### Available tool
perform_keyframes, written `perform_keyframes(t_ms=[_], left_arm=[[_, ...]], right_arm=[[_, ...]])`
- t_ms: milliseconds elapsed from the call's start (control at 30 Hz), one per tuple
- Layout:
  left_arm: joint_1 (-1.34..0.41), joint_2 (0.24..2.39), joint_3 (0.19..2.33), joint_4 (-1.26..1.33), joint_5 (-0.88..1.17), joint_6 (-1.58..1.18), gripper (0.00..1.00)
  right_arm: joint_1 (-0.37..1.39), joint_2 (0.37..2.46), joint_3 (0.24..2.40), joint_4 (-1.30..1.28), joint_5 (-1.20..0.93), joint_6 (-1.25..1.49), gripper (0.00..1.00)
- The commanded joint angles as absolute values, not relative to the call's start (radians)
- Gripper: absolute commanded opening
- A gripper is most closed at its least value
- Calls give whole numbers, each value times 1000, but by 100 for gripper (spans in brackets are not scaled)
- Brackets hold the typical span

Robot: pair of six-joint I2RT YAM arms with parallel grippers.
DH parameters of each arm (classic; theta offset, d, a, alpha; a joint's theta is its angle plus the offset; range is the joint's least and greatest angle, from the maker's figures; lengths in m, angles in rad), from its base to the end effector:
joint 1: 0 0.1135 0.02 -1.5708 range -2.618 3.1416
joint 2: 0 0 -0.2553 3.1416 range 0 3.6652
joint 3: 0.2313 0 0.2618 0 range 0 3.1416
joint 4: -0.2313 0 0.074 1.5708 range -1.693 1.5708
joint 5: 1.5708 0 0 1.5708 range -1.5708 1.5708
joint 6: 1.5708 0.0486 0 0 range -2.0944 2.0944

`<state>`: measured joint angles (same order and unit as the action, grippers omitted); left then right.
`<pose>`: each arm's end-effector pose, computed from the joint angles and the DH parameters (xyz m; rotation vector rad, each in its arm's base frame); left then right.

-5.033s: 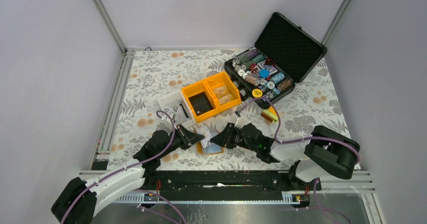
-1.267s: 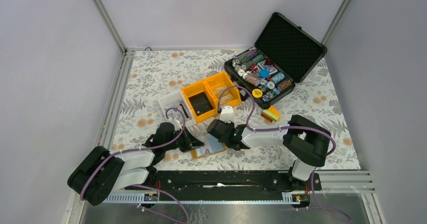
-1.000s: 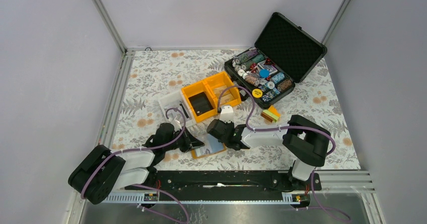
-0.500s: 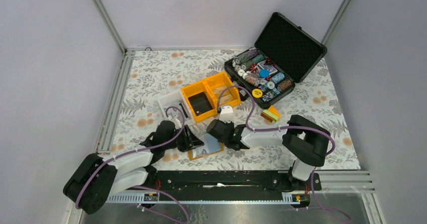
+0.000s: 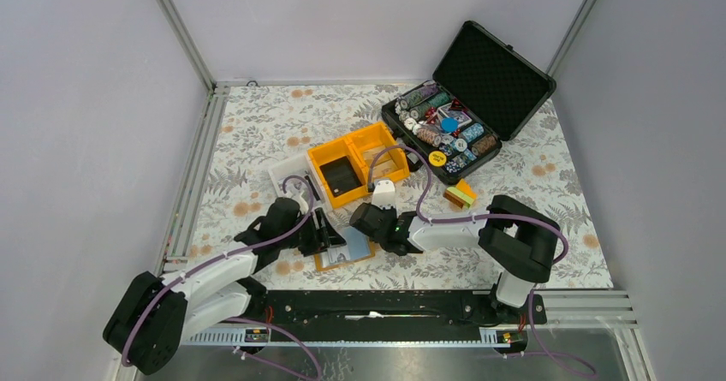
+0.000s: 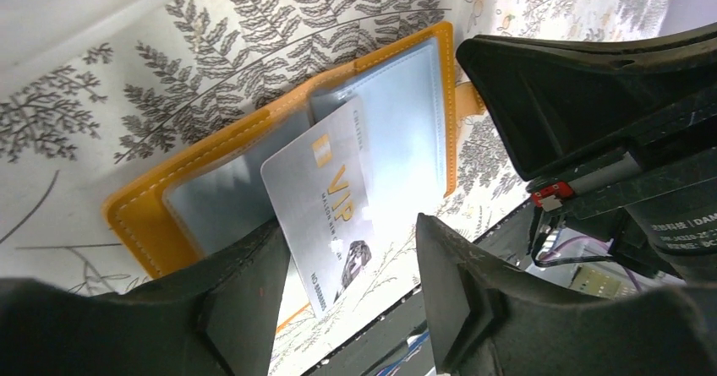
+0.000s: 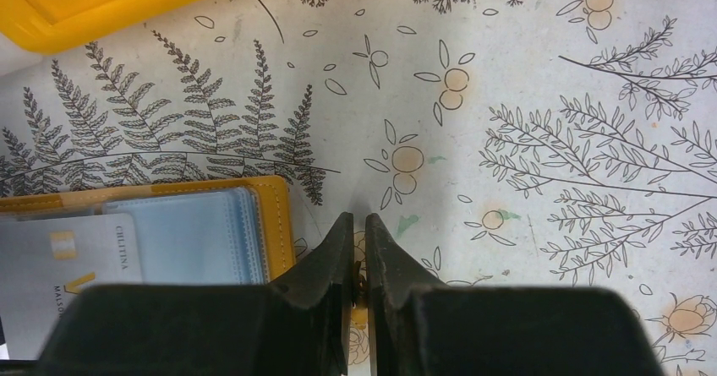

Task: Put the credit cards into the card holder
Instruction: Insert the credit card into the card holder.

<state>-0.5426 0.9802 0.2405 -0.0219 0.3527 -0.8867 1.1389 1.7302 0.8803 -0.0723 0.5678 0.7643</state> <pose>0.1567 -0.1141 0.1156 -0.2446 2.5432 -1.0579 0.1674 0.3008 0.1221 -0.2074 2.3104 0.2410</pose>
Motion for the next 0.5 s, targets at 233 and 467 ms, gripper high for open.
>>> perform_keyframes(t_ms=[233,467], left_arm=[[-540,918,288,-266,248,-815,61],[-540,914,268,-225,293,-836,56]], right_arm=[[1152,1770,871,-159,560,782,0],[1156,1773,872,-158,559,785,0]])
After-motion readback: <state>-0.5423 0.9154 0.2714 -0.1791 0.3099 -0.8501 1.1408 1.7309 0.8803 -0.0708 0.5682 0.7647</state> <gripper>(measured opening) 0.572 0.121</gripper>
